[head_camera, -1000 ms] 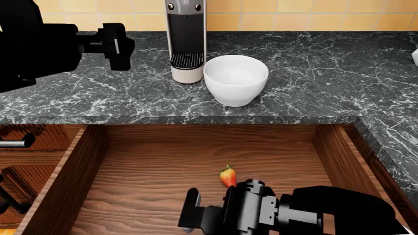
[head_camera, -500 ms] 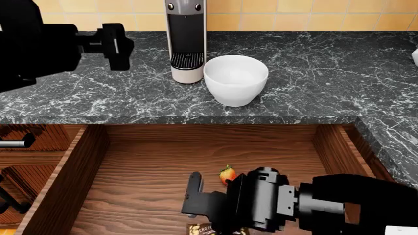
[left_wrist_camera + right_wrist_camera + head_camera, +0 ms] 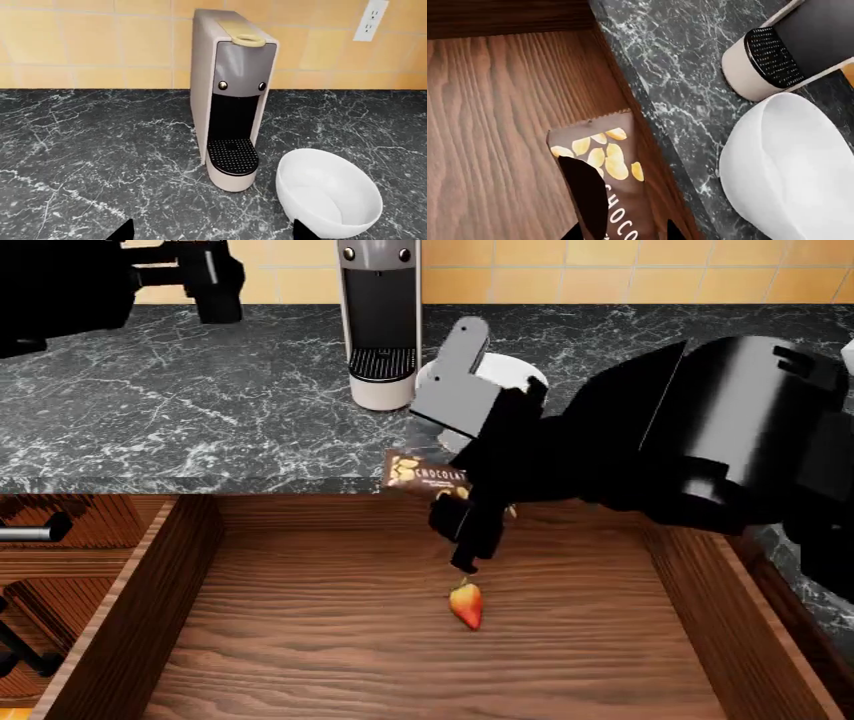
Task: Place the bar in the bowl and close the drawer.
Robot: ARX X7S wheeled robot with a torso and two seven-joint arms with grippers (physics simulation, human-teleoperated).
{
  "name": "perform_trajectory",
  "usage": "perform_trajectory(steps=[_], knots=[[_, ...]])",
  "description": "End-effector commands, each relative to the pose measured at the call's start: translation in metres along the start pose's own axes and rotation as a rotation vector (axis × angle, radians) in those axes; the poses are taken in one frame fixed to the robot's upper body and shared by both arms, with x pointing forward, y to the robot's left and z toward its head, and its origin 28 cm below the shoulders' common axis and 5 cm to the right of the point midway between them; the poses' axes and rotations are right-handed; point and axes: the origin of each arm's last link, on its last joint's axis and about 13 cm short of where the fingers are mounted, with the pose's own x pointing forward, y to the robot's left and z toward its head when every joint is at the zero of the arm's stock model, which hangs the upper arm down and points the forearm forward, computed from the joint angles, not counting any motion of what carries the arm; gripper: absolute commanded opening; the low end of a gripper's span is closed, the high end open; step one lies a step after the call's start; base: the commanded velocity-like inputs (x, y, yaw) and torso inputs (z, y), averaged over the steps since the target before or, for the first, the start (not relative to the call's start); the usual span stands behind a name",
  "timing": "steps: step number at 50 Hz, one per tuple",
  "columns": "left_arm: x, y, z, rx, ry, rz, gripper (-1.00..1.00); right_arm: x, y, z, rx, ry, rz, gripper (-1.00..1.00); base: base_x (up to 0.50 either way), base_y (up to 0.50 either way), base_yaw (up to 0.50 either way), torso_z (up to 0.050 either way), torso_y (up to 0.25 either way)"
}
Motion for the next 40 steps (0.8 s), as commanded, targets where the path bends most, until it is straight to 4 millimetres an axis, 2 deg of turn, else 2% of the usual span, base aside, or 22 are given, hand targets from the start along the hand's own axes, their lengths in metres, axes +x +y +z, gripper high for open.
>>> perform_trajectory(steps=[1, 6, 11, 15, 21, 40], knots=[[0.021, 0.015, 0.038, -0.03, -0.069, 0.108, 1.0, -0.051, -0.069, 0.048, 0.122, -0.16, -0.289, -1.0, 0.0, 0.0, 0.0, 0.0, 0.0], [0.038, 0.02, 0.054, -0.036, -0.086, 0.188, 1.0, -0.056, -0.099, 0.068, 0.233, -0.213, -0.405, -1.0, 0.0, 0.0, 0.0, 0.0, 0.0], [0.063, 0.024, 0.06, -0.008, -0.089, 0.321, 1.0, -0.046, -0.126, 0.071, 0.347, -0.184, -0.549, -1.0, 0.0, 0.0, 0.0, 0.0, 0.0], [0.071, 0.026, 0.054, -0.006, -0.102, 0.363, 1.0, -0.043, -0.127, 0.066, 0.404, -0.193, -0.647, -1.0, 0.0, 0.0, 0.0, 0.0, 0.0], [0.075, 0.025, 0.051, -0.008, -0.107, 0.412, 1.0, -0.039, -0.127, 0.062, 0.429, -0.173, -0.693, -1.0, 0.0, 0.0, 0.0, 0.0, 0.0], [0.071, 0.027, 0.058, 0.028, -0.133, 0.466, 1.0, -0.03, -0.122, 0.066, 0.426, -0.179, -0.71, -1.0, 0.0, 0.0, 0.0, 0.004, -0.247]])
